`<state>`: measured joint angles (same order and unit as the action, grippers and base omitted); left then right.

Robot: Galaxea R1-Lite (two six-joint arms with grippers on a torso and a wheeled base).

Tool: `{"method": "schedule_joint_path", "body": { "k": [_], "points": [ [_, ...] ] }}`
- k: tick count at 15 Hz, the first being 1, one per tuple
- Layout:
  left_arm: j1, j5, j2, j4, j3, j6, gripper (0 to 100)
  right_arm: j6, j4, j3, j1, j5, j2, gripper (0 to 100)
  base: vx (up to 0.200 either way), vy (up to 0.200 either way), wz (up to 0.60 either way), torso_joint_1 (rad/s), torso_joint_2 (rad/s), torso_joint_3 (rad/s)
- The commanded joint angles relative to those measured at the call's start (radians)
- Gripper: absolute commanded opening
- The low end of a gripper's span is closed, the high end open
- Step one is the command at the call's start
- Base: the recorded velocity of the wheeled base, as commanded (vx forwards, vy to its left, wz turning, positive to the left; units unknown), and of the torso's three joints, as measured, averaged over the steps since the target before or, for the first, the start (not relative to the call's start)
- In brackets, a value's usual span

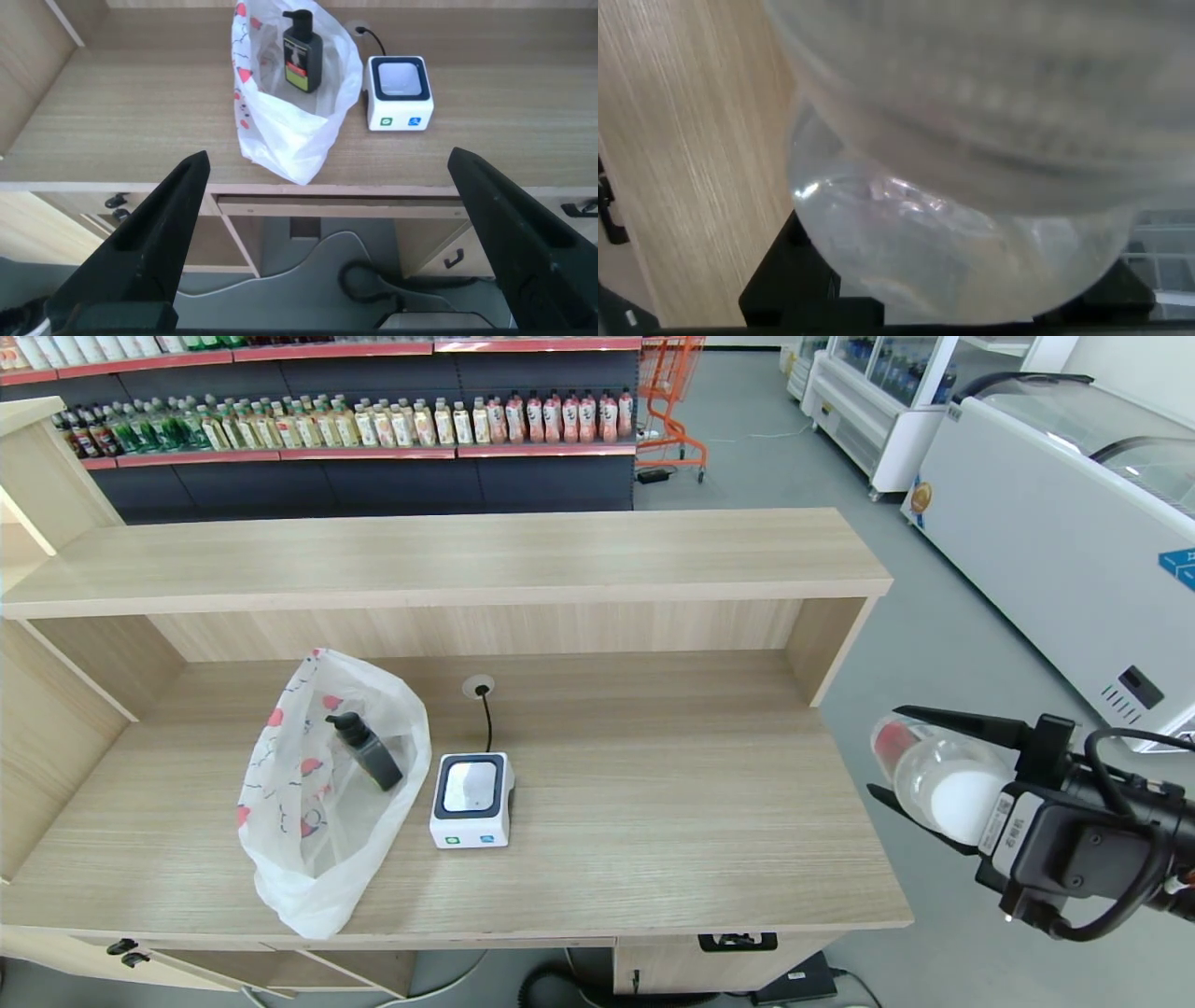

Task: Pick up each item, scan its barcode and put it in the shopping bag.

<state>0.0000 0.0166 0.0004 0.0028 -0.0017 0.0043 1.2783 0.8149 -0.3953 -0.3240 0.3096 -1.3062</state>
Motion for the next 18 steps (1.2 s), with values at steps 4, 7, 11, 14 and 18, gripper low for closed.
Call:
{"method": "schedule_joint_path", "body": {
  "k": [4, 7, 11, 14, 18],
  "points": [
    [0.0, 0.0, 0.0, 0.0, 0.0, 0.0, 100, 0.038, -0.003, -0.028, -0.055, -0.004, 0.013, 0, 0.0, 0.0, 0.0, 0.0, 0.0, 0.0],
    [0.0, 0.0, 0.0, 0.0, 0.0, 0.003, 100, 0.049, -0.003, -0.02, -0.089, -0.007, 0.013, 0, 0.0, 0.0, 0.0, 0.0, 0.0, 0.0],
    [0.0, 0.0, 0.0, 0.0, 0.0, 0.0, 100, 0.038, -0.005, -0.03, -0.102, 0.002, -0.004, 0, 0.0, 0.2, 0.0, 0.002, 0.0, 0.002],
    [0.0, 0.0, 0.0, 0.0, 0.0, 0.002, 100, 0.006, -0.008, -0.045, -0.101, 0.022, -0.039, 0, 0.0, 0.2, 0.0, 0.009, 0.01, 0.006],
    [0.0, 0.0, 0.0, 0.0, 0.0, 0.003, 100, 0.007, -0.003, -0.083, -0.079, 0.083, -0.13, 0, 0.0, 0.2, 0.0, 0.0, 0.0, 0.004]
  ]
}}
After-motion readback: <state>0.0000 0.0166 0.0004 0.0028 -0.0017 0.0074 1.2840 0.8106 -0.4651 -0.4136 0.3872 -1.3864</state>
